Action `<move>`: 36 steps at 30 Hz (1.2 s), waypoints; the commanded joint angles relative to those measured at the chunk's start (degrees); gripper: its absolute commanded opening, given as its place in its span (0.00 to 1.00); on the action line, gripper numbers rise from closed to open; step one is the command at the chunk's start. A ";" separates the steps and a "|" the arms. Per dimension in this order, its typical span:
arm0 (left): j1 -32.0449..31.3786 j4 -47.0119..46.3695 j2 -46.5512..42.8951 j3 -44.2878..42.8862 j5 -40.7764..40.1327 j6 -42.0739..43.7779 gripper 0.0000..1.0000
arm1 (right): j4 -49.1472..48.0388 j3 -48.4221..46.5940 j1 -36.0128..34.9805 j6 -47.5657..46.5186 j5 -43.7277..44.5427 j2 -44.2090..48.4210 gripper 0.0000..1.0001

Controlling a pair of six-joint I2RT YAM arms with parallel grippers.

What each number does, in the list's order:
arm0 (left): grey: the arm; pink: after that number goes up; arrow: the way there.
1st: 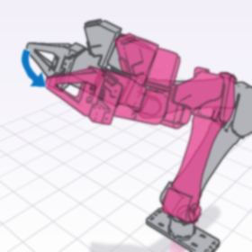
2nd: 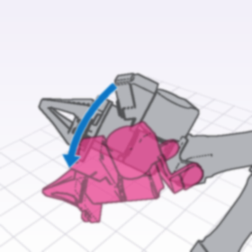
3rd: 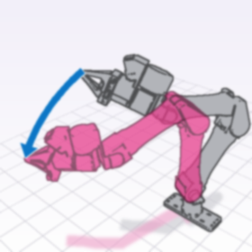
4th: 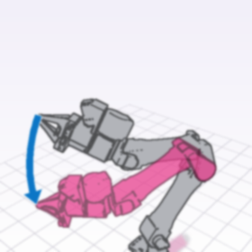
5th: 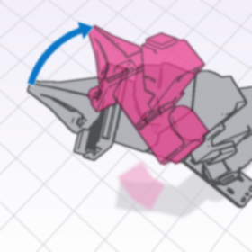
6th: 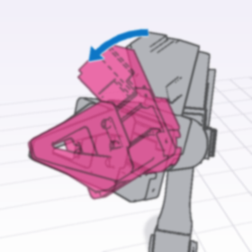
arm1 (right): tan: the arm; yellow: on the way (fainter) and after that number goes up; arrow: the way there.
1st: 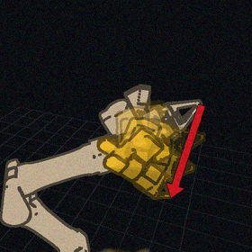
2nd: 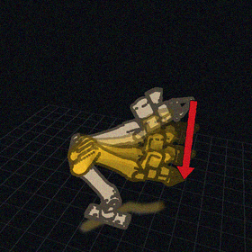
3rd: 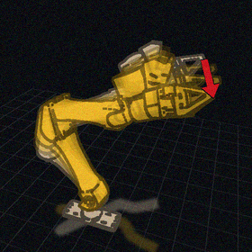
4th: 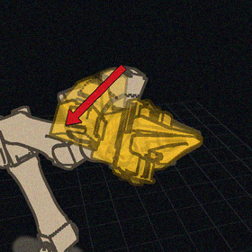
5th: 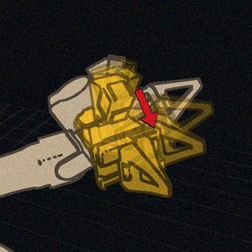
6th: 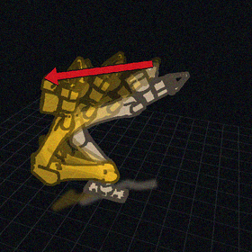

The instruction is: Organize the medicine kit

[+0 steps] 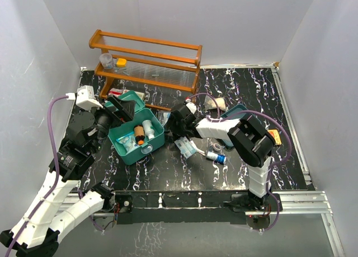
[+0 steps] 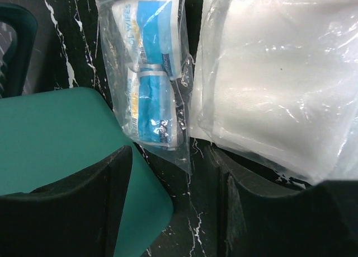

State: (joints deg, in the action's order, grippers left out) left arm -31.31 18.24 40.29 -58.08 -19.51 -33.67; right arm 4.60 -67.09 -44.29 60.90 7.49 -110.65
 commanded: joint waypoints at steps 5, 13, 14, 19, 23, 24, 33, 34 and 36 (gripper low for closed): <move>-0.15 -0.24 -0.48 -1.24 -0.88 0.03 0.96 | -3.47 -3.02 1.21 3.83 1.95 -1.99 0.50; -0.11 0.39 -0.38 -1.64 -0.44 0.51 0.96 | -6.94 -1.87 2.79 2.19 1.25 -2.73 0.27; -0.15 0.46 -0.39 -1.61 -0.52 0.49 0.96 | -7.28 -1.62 2.81 1.74 1.27 -2.39 0.24; -0.15 0.23 -0.48 -1.46 -0.71 0.54 0.96 | -8.80 0.60 2.83 -1.02 0.51 0.73 0.15; -0.14 0.04 -0.48 -1.42 -0.84 0.67 0.96 | -9.04 4.00 2.88 -3.41 0.10 5.47 0.11; -0.13 0.04 -0.52 -1.42 -0.94 0.75 0.96 | -9.08 5.06 2.86 -4.02 -0.04 7.07 0.10; -0.15 -0.16 -0.64 -1.24 -1.67 1.12 0.96 | -8.63 13.29 2.86 -13.74 -4.55 21.89 0.03; -0.09 -0.14 -0.65 -1.16 -1.70 1.11 0.96 | -8.16 13.67 2.84 -14.21 -4.72 23.22 0.02; -0.10 -0.29 -0.71 -1.09 -1.76 1.09 0.96 | -7.55 14.32 2.85 -14.92 -4.83 25.76 0.01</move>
State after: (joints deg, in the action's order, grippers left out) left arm -31.31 18.44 40.27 -58.08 -20.40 -33.36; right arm -1.61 -53.87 -41.71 50.46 4.03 -89.95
